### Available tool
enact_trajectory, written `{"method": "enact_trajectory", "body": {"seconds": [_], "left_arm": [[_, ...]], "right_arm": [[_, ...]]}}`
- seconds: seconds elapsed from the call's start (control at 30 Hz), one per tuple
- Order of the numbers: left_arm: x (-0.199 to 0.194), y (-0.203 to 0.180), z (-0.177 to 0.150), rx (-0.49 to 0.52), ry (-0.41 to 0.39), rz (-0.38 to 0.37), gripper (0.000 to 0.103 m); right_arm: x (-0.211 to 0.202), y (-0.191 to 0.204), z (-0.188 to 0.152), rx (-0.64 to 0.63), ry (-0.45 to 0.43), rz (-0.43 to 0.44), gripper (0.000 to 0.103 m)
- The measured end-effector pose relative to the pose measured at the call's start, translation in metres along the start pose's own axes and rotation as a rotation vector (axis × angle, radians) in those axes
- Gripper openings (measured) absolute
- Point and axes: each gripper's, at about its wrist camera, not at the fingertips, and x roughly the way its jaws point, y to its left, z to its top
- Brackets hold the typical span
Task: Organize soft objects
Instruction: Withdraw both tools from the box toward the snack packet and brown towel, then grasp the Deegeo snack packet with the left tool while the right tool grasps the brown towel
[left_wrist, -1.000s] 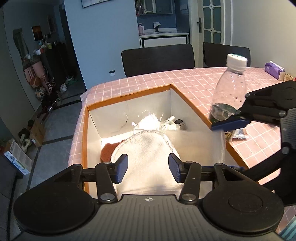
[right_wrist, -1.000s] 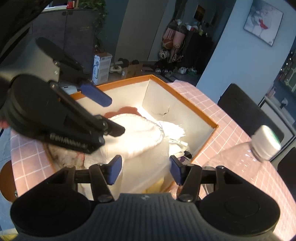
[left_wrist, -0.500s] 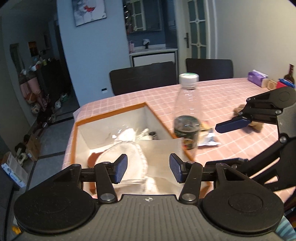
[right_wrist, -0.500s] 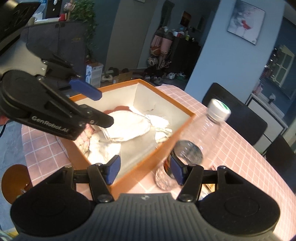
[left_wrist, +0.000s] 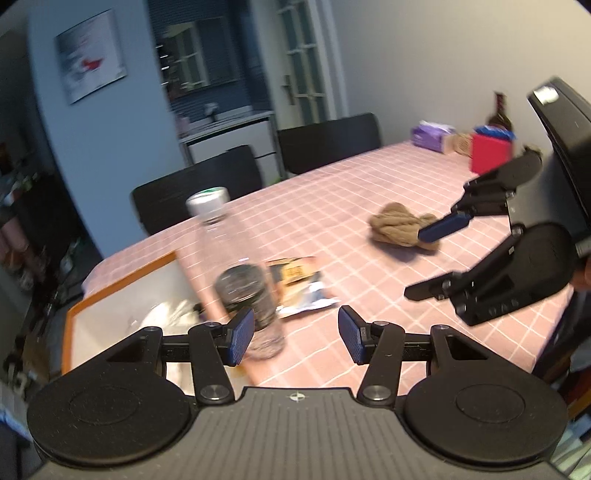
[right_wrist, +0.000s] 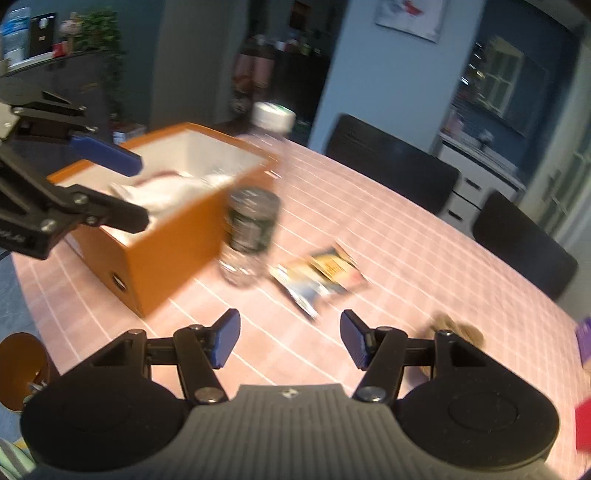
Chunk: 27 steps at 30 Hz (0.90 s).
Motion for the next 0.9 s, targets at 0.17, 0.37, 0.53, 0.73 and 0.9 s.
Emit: {"method": "enact_trajectory", "body": {"seconds": [0.17,0.37,0.53,0.73,0.9], "left_arm": [[0.044,-0.038,0.016,0.165,0.057,-0.019,0.061],[0.111,-0.056,0.032,0.185,0.155,-0.032,0.069],[0.168,-0.054,0.043,0.086,0.216,-0.003,0.075],[0.23,-0.042,0.054,-0.011,0.328,0.109,0.076],[0.264,-0.026,0.055,-0.085,0.409,0.173,0.08]], "right_arm": [[0.003,-0.03,-0.022,0.046,0.04,-0.029,0.06],[0.008,-0.07,-0.046,0.093,0.052,-0.053,0.076],[0.028,-0.104,-0.054,0.139,0.071,-0.06,0.08],[0.063,-0.147,-0.056,0.227,0.082,-0.057,0.091],[0.095,-0.174,-0.056,0.286,0.109,-0.076,0.091]]}}
